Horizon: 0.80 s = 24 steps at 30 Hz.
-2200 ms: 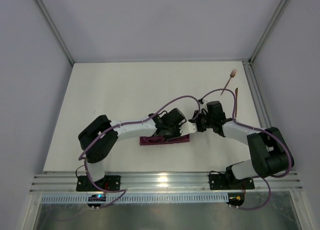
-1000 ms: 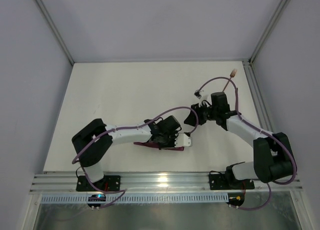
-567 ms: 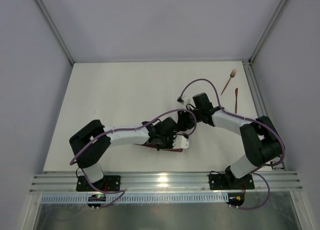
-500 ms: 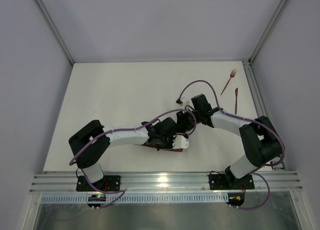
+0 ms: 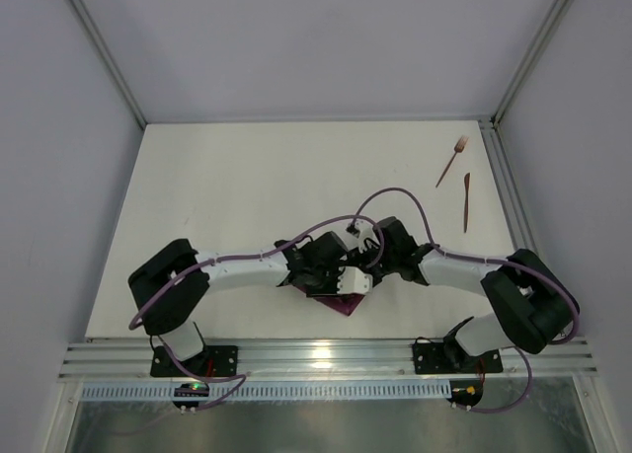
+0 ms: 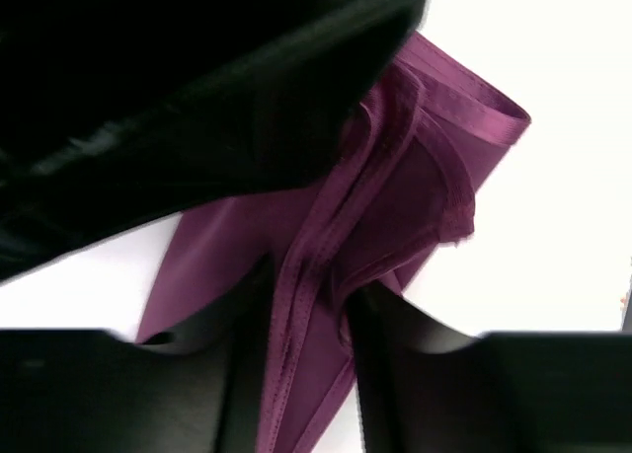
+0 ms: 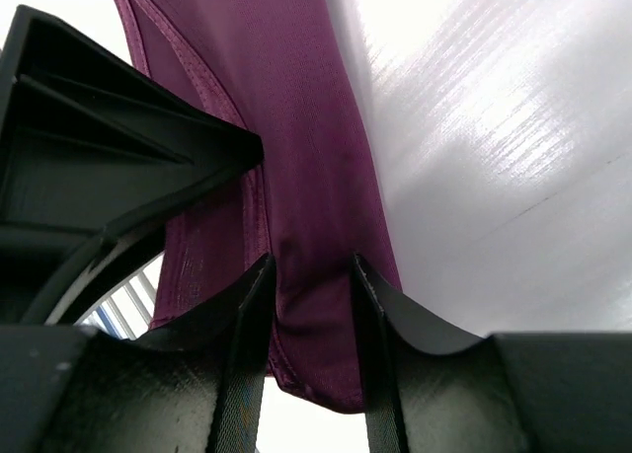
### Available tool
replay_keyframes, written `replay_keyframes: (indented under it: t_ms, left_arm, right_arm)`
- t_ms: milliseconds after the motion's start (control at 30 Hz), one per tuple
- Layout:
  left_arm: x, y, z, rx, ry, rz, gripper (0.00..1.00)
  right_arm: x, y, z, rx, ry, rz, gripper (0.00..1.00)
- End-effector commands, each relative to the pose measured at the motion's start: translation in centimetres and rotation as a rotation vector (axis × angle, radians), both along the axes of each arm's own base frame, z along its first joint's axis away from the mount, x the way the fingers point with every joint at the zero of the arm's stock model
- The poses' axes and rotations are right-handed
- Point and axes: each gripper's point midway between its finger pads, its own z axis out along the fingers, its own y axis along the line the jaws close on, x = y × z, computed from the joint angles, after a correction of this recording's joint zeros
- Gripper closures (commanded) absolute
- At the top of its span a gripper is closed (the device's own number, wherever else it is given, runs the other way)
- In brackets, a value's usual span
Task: Fold the napkin into a case and place the utensils inside
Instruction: Smooth out the smaller rectangle-folded napkin at the center of the board, then move the smaller rectangle-folded napkin to the center of the board.
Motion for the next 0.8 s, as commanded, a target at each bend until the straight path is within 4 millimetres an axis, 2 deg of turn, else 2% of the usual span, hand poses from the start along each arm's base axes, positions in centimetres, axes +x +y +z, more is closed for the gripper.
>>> replay_keyframes:
  t_ms: [0,100,233,367,400,500,533,633,667,767]
  left_arm:
    - [-1.6,0.0,1.6,-0.022,0.066,-0.027,0.6]
    - [-3.3,0.8,2.7,-0.016,0.124,-0.069,0.57]
    - [-6.0,2.3,5.9,-0.03,0.246,-0.114,0.53]
    - [-5.8,4.9,7.8,-0.026,0.324,-0.033,0.52]
    - [-4.5,6.2,7.6,0.0,0.298,0.025,0.52]
    - [-3.2,9.4,5.8,0.091,0.254,0.125,0.53]
    - [-2.9,11.1,4.3,0.153,0.236,0.165,0.58]
    - [-1.2,12.6,2.3,0.2,0.202,0.249,0.68]
    - [-0.3,12.6,1.3,0.192,0.183,0.278,0.68]
    - [2.1,12.9,0.1,0.18,0.138,0.369,0.65]
  right_arm:
    - [0.8,0.4,0.5,0.028,-0.051,-0.056,0.59]
    - [0.8,0.6,1.0,0.048,-0.074,-0.062,0.59]
    - [0.9,0.4,1.4,0.058,-0.097,-0.08,0.58]
    - [0.5,0.6,1.3,0.06,-0.104,-0.093,0.57]
    - [0.4,0.7,1.2,0.06,-0.103,-0.096,0.58]
    - [0.3,0.9,0.9,0.064,-0.105,-0.112,0.58]
    - [0.4,1.0,1.0,0.072,-0.113,-0.118,0.57]
    - [0.5,1.1,1.0,0.078,-0.117,-0.138,0.57]
    - [0.5,1.3,1.1,0.081,-0.12,-0.14,0.57]
    - [0.9,1.6,1.2,0.085,-0.128,-0.153,0.57]
